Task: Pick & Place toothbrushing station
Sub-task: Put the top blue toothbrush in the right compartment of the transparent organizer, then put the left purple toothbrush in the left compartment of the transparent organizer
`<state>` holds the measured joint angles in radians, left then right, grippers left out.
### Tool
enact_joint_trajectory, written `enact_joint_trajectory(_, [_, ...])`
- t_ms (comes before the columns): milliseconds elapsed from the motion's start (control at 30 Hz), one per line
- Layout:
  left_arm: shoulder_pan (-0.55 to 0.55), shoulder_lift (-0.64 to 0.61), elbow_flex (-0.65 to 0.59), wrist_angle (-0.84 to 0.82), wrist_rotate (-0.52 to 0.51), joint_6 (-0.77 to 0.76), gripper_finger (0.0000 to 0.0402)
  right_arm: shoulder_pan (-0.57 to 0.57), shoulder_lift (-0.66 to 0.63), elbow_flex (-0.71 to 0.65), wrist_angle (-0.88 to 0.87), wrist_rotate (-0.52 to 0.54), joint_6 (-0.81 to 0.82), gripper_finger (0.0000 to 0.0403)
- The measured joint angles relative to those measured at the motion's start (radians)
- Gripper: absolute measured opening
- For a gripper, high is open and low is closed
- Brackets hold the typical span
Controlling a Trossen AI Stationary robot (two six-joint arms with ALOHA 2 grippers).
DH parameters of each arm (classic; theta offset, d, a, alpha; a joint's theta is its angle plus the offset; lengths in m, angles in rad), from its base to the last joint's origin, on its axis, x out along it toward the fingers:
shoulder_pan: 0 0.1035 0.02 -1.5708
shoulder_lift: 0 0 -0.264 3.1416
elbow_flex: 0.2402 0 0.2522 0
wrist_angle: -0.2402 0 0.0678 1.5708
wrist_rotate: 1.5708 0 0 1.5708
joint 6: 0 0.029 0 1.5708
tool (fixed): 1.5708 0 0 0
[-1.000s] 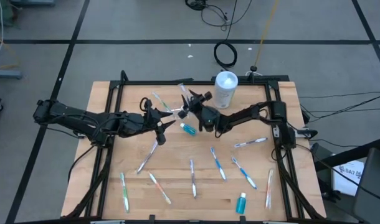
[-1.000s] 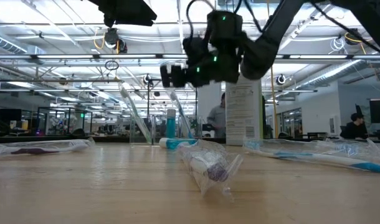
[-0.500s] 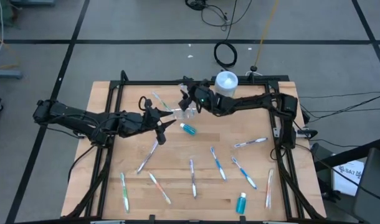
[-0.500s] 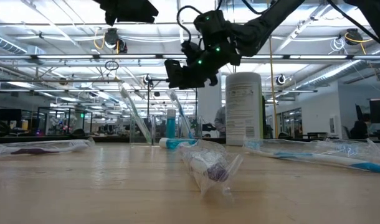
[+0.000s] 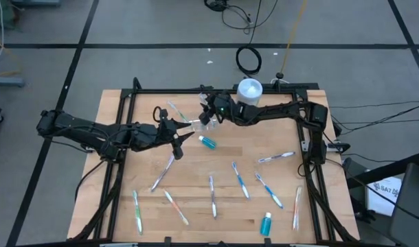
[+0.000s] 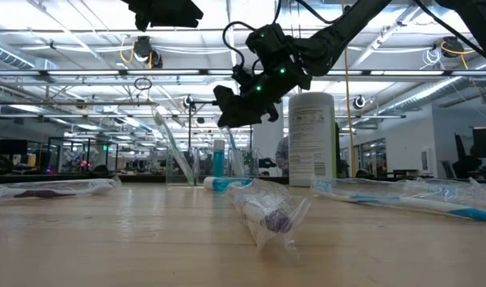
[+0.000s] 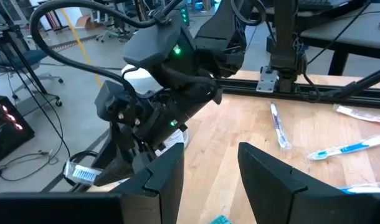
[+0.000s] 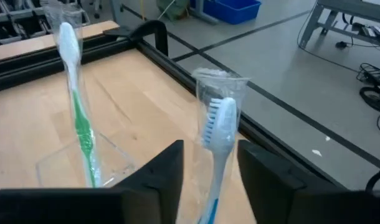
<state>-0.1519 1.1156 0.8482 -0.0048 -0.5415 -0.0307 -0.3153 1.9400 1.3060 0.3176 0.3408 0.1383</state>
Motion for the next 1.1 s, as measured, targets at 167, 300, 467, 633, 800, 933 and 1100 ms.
enact_joint_trajectory(167, [0.0,0.0,0.0,0.0,0.0,0.0,0.0159,0.0,0.0,0.0,-0.008,-0.002,0.012,0.0069])
enact_joint_trajectory(300, [0.0,0.0,0.0,-0.006,0.0,0.0,0.0159,0.009,0.0,0.0,-0.035,0.007,0.022,0.0018])
enact_joint_trajectory(467, [0.0,0.0,0.0,-0.022,0.0,-0.001,0.0159,0.023,0.0,0.0,-0.086,0.059,0.032,0.0015])
enact_joint_trajectory(633, [0.0,0.0,0.0,-0.026,0.0,-0.01,0.0159,0.038,-0.001,0.0,-0.103,0.099,0.03,0.002])
enact_joint_trajectory(800, [-0.001,0.0,0.0,-0.031,0.001,-0.017,0.0159,0.043,-0.002,0.0,-0.105,0.103,0.005,0.0028])
enact_joint_trajectory(933, [-0.001,0.0,0.0,-0.052,0.001,-0.032,0.0159,0.043,-0.002,0.0,-0.115,0.103,-0.001,0.0059])
enact_joint_trajectory(1100, [-0.001,0.0,0.0,-0.096,0.001,-0.088,0.0159,0.047,-0.002,0.0,-0.117,0.104,0.015,0.0116])
